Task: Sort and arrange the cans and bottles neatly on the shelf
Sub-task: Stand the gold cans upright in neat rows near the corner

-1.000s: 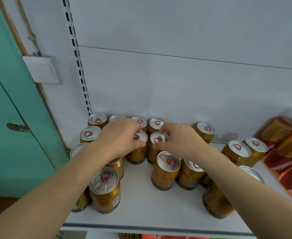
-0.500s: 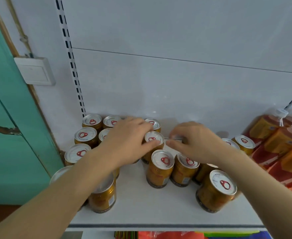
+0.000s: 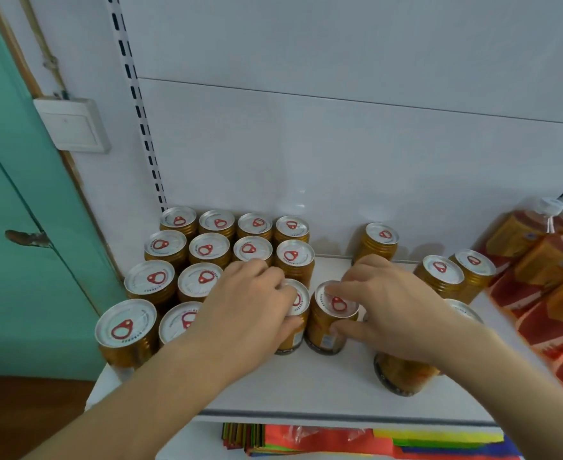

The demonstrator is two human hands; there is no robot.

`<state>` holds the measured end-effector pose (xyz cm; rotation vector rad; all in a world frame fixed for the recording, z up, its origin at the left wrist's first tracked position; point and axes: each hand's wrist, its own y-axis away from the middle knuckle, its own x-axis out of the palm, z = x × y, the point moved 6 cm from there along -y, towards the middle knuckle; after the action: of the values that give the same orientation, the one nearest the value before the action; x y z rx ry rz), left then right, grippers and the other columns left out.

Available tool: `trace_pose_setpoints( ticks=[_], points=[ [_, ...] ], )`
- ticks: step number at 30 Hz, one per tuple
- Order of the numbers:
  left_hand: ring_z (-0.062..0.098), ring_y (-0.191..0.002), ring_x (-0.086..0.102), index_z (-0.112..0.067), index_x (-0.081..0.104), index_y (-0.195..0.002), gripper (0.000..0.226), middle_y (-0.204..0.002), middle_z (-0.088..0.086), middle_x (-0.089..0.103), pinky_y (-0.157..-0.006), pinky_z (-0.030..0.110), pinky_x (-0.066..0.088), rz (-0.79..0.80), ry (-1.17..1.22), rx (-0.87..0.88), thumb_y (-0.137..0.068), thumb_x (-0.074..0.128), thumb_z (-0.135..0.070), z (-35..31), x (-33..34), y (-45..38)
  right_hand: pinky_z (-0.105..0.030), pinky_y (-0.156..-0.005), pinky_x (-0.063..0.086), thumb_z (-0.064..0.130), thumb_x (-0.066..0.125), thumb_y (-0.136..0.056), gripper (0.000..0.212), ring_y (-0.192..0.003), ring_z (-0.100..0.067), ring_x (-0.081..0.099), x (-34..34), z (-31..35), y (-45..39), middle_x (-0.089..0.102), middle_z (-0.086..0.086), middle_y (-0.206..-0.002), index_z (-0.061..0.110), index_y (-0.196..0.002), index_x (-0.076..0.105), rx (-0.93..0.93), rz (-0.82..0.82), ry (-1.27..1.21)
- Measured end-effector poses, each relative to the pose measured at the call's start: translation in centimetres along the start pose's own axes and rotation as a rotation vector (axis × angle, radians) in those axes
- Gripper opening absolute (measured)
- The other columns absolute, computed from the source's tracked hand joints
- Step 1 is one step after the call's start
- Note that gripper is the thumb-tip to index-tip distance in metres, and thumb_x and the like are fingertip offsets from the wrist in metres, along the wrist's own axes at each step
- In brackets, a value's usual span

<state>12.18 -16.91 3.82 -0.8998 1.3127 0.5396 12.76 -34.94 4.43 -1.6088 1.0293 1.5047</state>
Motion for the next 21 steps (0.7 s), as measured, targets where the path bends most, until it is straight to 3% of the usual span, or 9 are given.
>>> trace_pose_setpoints(
  ticks=[7,21],
  points=[
    [0.015,-0.116,0.049,-0.033,0.066,-0.116,0.029,-0.118,-0.012,0.060,-0.097,0.032,0.040,-0.011,0.039,-0.084,-0.099,0.057,-0.055,3.5,-0.7,1.6,-0.039,-0.101,0.047,0.068,0.052,-0.098,0.049,-0.125,-0.021,0.048,0.7,3.8,-1.7,0.064,0.006,-0.128,0.037,-0.134,0.061,0.072,-0.065,-0.014],
    [0.016,-0.111,0.052,-0.029,0.066,-0.123,0.035,-0.122,-0.009,0.056,-0.086,0.034,0.048,-0.010,0.140,-0.146,-0.097,0.064,-0.053,5.7,0.4,0.6,-0.039,-0.107,0.046,0.059,0.054,-0.103,0.047,-0.134,-0.023,0.046,0.8,5.2,-2.4,0.060,0.004,-0.138,0.036,-0.143,0.058,0.251,-0.093,-0.088]
  ],
)
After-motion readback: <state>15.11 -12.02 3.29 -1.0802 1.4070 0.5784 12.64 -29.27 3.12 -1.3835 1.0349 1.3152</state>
